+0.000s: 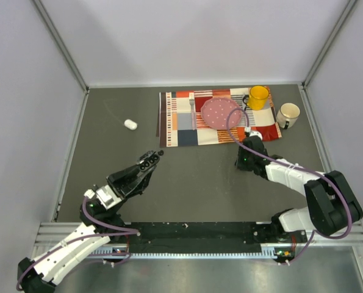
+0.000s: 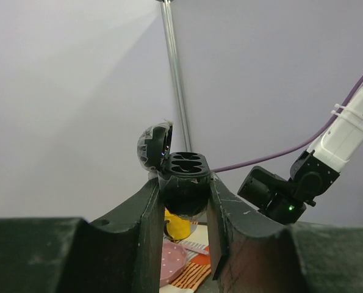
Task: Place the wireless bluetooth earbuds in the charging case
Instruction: Pick up the earbud from the center of the board, then place the earbud in the charging case.
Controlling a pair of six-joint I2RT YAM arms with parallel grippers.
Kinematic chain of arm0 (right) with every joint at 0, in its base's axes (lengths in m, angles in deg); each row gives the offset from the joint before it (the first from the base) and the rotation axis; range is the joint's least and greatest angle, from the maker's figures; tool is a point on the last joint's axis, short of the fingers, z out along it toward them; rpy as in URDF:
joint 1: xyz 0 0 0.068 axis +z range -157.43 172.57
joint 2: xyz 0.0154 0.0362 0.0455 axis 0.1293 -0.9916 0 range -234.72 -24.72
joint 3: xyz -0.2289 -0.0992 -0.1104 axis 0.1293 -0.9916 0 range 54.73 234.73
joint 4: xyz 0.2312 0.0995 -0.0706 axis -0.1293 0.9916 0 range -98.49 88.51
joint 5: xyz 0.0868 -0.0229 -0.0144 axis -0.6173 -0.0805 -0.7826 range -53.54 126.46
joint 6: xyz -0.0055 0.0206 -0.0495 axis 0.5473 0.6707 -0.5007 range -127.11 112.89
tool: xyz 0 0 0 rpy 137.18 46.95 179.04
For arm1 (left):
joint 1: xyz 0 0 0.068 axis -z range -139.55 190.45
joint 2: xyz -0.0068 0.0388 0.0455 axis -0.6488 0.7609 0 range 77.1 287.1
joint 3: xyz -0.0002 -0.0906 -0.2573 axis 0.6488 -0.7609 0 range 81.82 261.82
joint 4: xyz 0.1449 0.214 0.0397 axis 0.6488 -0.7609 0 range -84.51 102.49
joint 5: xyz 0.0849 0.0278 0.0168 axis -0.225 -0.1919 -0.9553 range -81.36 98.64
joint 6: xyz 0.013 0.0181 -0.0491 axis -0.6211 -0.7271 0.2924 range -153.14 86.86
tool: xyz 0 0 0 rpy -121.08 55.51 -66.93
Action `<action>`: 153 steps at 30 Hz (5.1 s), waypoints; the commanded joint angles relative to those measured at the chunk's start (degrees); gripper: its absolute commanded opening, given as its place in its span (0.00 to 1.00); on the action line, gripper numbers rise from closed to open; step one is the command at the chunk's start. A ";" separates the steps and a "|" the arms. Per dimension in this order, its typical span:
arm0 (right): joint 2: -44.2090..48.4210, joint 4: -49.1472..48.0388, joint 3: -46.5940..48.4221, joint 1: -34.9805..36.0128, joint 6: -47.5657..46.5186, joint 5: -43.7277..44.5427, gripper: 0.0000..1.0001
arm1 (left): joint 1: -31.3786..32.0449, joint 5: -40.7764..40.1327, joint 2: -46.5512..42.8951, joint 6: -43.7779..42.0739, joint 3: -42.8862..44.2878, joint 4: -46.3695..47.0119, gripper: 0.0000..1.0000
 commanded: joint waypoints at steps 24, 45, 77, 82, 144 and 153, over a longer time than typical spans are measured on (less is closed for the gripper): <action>-1.30 2.52 5.11 0.66 -0.02 0.79 0.19 | -0.24 -1.16 -1.33 0.02 -6.30 0.55 0.00; 5.79 4.54 7.04 0.66 -3.53 -4.90 0.00 | -0.15 -0.28 -1.41 -0.68 -5.51 -1.38 0.00; 19.88 28.80 40.53 14.53 -33.86 -58.63 0.00 | -0.24 24.24 22.66 6.53 9.78 -1.65 0.00; 17.77 30.55 42.81 21.57 -36.40 -50.29 0.00 | -0.24 24.68 24.60 7.06 10.92 -1.73 0.00; 8.02 19.04 36.75 37.58 -51.61 -32.96 0.07 | -0.33 25.03 24.34 7.06 10.75 -1.82 0.00; 9.16 18.87 37.98 37.58 -51.17 -29.71 0.31 | -0.33 23.98 23.64 6.79 10.13 -1.82 0.00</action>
